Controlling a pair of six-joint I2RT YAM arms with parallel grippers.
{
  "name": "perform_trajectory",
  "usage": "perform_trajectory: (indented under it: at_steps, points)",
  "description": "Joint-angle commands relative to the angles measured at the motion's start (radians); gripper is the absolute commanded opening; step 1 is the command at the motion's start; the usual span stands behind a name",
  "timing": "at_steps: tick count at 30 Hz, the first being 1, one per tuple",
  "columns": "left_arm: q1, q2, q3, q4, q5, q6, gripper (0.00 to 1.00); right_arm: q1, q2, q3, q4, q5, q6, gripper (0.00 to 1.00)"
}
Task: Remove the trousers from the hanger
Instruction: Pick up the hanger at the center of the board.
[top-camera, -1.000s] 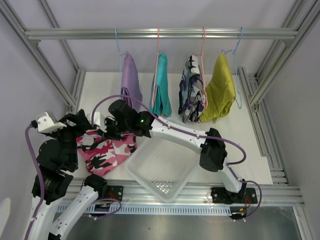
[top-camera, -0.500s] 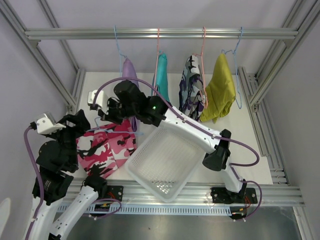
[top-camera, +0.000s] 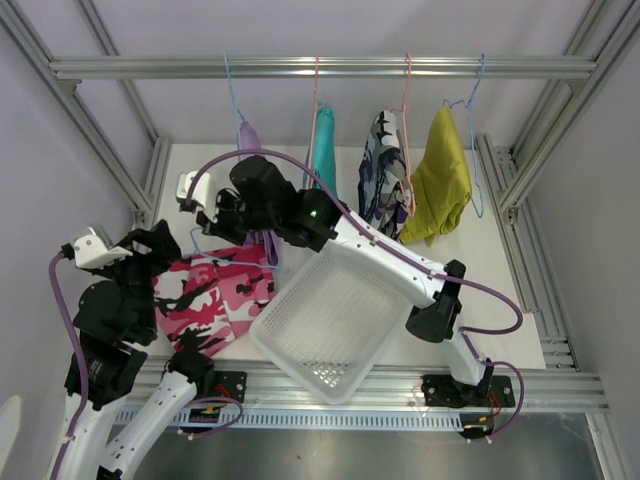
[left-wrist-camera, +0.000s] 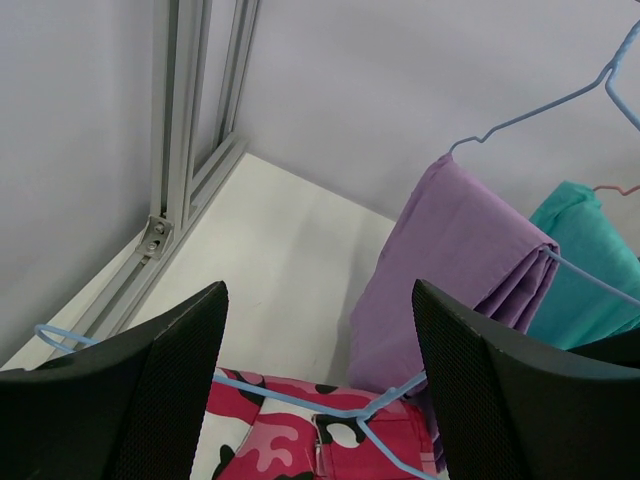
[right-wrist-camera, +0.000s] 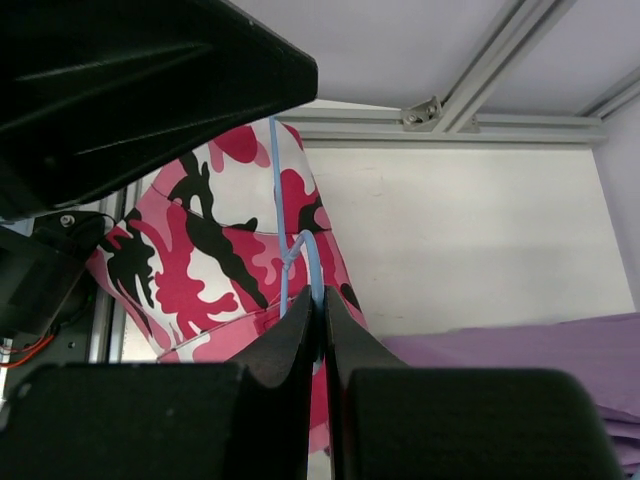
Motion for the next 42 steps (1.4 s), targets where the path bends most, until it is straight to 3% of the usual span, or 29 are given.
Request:
perform_trajectory:
  at_steps: [1, 8, 12, 19, 23, 30, 42]
  points:
    - [-0.006, 0.006, -0.007, 0.016, -0.004, 0.019, 0.79, -0.034, -0.111, 0.093, 0.091, -0.048, -0.041, 0.00]
    - [-0.006, 0.008, 0.000, 0.042, 0.143, 0.034, 0.81, -0.093, -0.231, 0.032, 0.006, -0.212, -0.037, 0.00]
    - [-0.006, 0.017, 0.031, 0.046, 0.318, 0.045, 0.84, -0.129, -0.277, 0.033, -0.066, -0.272, -0.043, 0.00]
    - [-0.006, 0.047, 0.096, 0.039, 0.609, 0.065, 0.98, -0.178, -0.365, -0.034, -0.139, -0.379, -0.054, 0.00]
    - [-0.006, 0.070, 0.112, 0.034, 0.718, 0.071, 0.99, -0.201, -0.392, -0.088, -0.158, -0.448, -0.057, 0.00]
    - [-0.006, 0.175, 0.207, -0.120, 0.883, 0.079, 0.99, -0.213, -0.414, -0.177, -0.156, -0.493, -0.087, 0.00]
    - [-0.006, 0.245, 0.154, -0.196, 0.817, 0.128, 1.00, -0.277, -0.490, -0.212, -0.189, -0.615, -0.141, 0.00]
